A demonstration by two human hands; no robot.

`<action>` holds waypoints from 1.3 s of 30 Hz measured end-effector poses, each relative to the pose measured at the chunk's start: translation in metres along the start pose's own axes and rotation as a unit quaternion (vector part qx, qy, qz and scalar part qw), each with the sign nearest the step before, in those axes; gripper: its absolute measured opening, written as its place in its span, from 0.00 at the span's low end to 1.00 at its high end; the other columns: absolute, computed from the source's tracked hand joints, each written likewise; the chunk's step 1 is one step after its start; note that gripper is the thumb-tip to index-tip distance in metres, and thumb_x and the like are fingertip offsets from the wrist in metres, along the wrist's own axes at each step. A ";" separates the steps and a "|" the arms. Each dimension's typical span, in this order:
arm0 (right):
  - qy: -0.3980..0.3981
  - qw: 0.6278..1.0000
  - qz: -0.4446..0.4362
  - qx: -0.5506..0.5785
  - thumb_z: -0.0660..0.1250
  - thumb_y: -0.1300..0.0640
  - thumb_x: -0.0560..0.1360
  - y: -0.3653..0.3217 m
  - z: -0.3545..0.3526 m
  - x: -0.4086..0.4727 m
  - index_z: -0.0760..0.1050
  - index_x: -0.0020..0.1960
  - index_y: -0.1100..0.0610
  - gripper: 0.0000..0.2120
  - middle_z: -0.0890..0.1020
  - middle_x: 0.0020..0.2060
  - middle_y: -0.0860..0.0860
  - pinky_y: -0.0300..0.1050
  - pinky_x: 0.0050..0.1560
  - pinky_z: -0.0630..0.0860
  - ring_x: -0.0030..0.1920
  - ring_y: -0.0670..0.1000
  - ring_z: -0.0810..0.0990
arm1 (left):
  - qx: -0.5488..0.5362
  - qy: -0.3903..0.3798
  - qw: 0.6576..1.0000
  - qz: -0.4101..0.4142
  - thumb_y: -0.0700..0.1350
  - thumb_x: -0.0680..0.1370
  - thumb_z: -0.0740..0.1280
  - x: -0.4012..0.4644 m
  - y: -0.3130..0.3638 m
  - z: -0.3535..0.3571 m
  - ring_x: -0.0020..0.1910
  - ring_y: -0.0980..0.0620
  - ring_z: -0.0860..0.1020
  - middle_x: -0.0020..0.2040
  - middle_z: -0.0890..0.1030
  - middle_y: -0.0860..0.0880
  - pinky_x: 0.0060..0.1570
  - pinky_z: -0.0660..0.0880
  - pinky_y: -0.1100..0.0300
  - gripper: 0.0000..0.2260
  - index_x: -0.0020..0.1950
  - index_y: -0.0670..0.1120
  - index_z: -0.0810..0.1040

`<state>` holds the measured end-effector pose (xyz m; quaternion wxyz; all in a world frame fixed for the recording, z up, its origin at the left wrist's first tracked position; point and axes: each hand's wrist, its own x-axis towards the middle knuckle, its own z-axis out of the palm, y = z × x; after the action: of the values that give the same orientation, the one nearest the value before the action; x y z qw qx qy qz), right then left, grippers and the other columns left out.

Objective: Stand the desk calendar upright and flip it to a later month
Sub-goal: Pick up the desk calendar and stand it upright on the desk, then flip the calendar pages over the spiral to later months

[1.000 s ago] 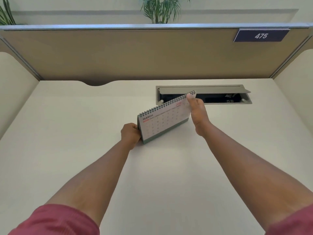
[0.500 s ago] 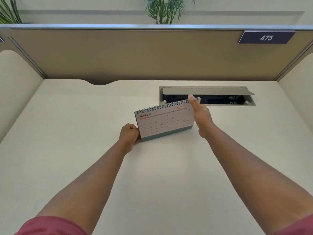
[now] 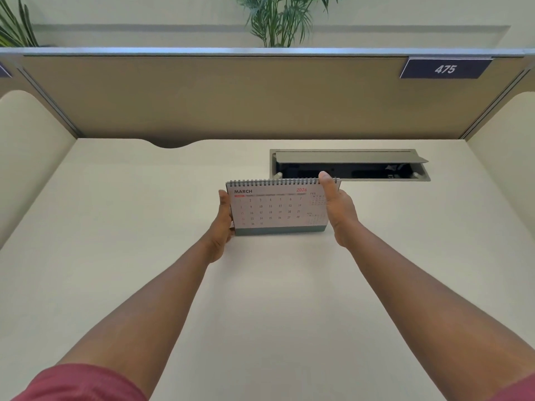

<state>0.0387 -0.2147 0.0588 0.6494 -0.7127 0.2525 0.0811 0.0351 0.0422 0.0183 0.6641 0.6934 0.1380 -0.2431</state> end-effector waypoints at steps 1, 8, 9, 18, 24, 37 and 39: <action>-0.009 1.000 0.004 -0.002 0.61 0.19 0.65 0.000 -0.001 -0.002 0.83 0.56 0.53 0.41 0.88 0.48 0.48 0.44 0.41 0.71 0.51 0.51 0.84 | 0.001 -0.001 1.000 0.005 0.81 0.64 0.37 0.000 -0.002 0.000 0.64 0.53 0.79 0.58 0.85 0.59 0.68 0.62 0.53 0.46 0.68 0.64 0.77; -0.073 0.997 0.008 -0.011 0.59 0.14 0.57 0.015 -0.007 -0.013 0.77 0.63 0.49 0.50 0.85 0.56 0.47 0.46 0.47 0.70 0.55 0.47 0.80 | 0.017 -0.015 0.998 0.057 0.80 0.70 0.35 -0.003 -0.005 0.003 0.62 0.61 0.76 0.51 0.85 0.71 0.67 0.58 0.48 0.32 0.53 0.82 0.77; -0.068 0.998 0.001 -0.011 0.61 0.15 0.60 0.020 -0.007 -0.014 0.75 0.65 0.51 0.48 0.85 0.57 0.48 0.47 0.49 0.71 0.57 0.48 0.80 | 0.024 -0.017 0.998 0.059 0.80 0.70 0.34 -0.003 -0.004 0.003 0.61 0.61 0.76 0.50 0.85 0.72 0.66 0.59 0.49 0.31 0.52 0.83 0.76; 0.086 0.992 -0.046 -0.076 0.73 0.56 0.76 0.059 -0.003 -0.009 0.70 0.61 0.51 0.17 0.77 0.61 0.51 0.38 0.42 0.72 0.56 0.51 0.78 | 0.067 -0.018 0.997 0.037 0.81 0.67 0.36 -0.010 -0.004 -0.003 0.55 0.66 0.81 0.56 0.84 0.67 0.47 0.67 0.68 0.41 0.70 0.70 0.71; 0.028 0.999 -0.010 0.043 0.67 0.53 0.79 0.048 -0.001 -0.007 0.58 0.79 0.50 0.31 0.70 0.72 0.51 0.54 0.66 0.71 0.69 0.56 0.72 | 0.054 -0.017 0.998 -0.012 0.76 0.75 0.32 -0.009 -0.010 -0.006 0.61 0.58 0.81 0.61 0.85 0.58 0.65 0.65 0.61 0.42 0.69 0.60 0.76; -0.091 0.975 -0.177 -0.102 0.84 0.38 0.59 0.041 0.046 -0.041 0.29 0.80 0.36 0.73 0.38 0.83 0.44 0.59 0.81 0.56 0.84 0.51 0.45 | 0.114 0.081 0.990 0.012 0.45 0.73 0.80 -0.013 -0.031 0.011 0.41 0.41 0.86 0.42 0.81 0.40 0.44 0.84 0.50 0.17 0.36 0.44 0.72; -0.070 0.964 -0.197 -0.165 0.84 0.39 0.60 0.045 0.049 -0.042 0.25 0.77 0.32 0.73 0.32 0.82 0.46 0.48 0.78 0.51 0.80 0.41 0.37 | 0.203 0.154 0.965 0.067 0.49 0.69 0.81 -0.012 -0.032 0.013 0.38 0.43 0.81 0.40 0.78 0.46 0.40 0.79 0.47 0.19 0.39 0.47 0.70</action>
<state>-0.0077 -0.1585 0.0309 0.5421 -0.8381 0.0439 0.0422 0.0069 0.0329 -0.0029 0.4947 0.8506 0.1392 -0.1114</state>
